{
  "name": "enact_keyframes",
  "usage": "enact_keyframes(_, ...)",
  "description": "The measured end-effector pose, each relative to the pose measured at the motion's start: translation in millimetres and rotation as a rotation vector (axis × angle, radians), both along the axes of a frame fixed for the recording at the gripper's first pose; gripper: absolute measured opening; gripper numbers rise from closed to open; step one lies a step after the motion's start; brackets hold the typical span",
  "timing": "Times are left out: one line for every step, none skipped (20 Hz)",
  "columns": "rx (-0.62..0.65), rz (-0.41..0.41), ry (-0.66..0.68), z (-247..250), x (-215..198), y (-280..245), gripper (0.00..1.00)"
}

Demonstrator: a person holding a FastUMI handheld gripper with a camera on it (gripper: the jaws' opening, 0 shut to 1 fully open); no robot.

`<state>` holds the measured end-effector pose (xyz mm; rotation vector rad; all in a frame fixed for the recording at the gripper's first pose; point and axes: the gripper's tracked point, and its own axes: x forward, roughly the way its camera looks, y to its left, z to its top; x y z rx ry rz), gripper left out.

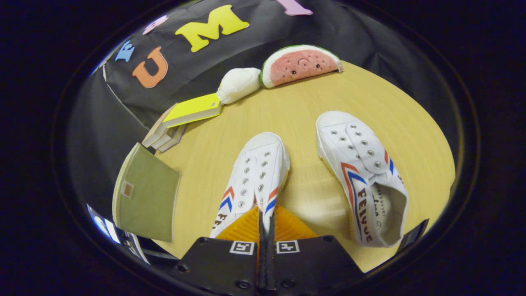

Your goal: Open the storage box then place both shoes into the box .Put the left shoe in first, then the right shoe, with the right side of both shoes facing outward in a uniform manner.

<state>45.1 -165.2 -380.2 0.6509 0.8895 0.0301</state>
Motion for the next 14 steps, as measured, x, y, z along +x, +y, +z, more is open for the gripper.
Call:
enact_keyframes(0.0,-0.006,-0.002,10.7,-1.0,6.0,0.06)
enact_keyframes(-0.002,-0.012,-0.008,23.2,-1.5,14.2,0.06)
enact_keyframes(0.004,-0.015,-0.019,39.6,-1.7,25.4,0.05)
enact_keyframes(0.007,-0.017,-0.029,57.7,-1.8,38.4,0.05)
enact_keyframes(-0.01,-0.008,-0.042,77.1,-1.7,52.6,0.05)
enact_keyframes(-0.038,0.001,-0.058,97.0,-1.9,66.7,0.05)
enact_keyframes(-0.056,0.002,-0.071,118.1,-2.3,83.9,0.06)
enact_keyframes(-0.053,0.005,-0.087,139.1,-2.3,106.0,0.06)
enact_keyframes(-0.04,0.008,-0.105,160.4,-1.2,128.6,0.06)
enact_keyframes(-0.034,0.012,-0.118,179.3,-0.3,149.1,0.05)
enact_keyframes(-0.037,0.016,-0.136,196.7,1.8,170.6,0.05)
enact_keyframes(-0.039,0.017,-0.145,210.7,3.6,191.4,0.05)
enact_keyframes(-0.039,0.021,-0.148,222.2,6.1,213.2,0.05)
enact_keyframes(-0.03,0.023,-0.148,230.7,8.0,235.4,0.05)
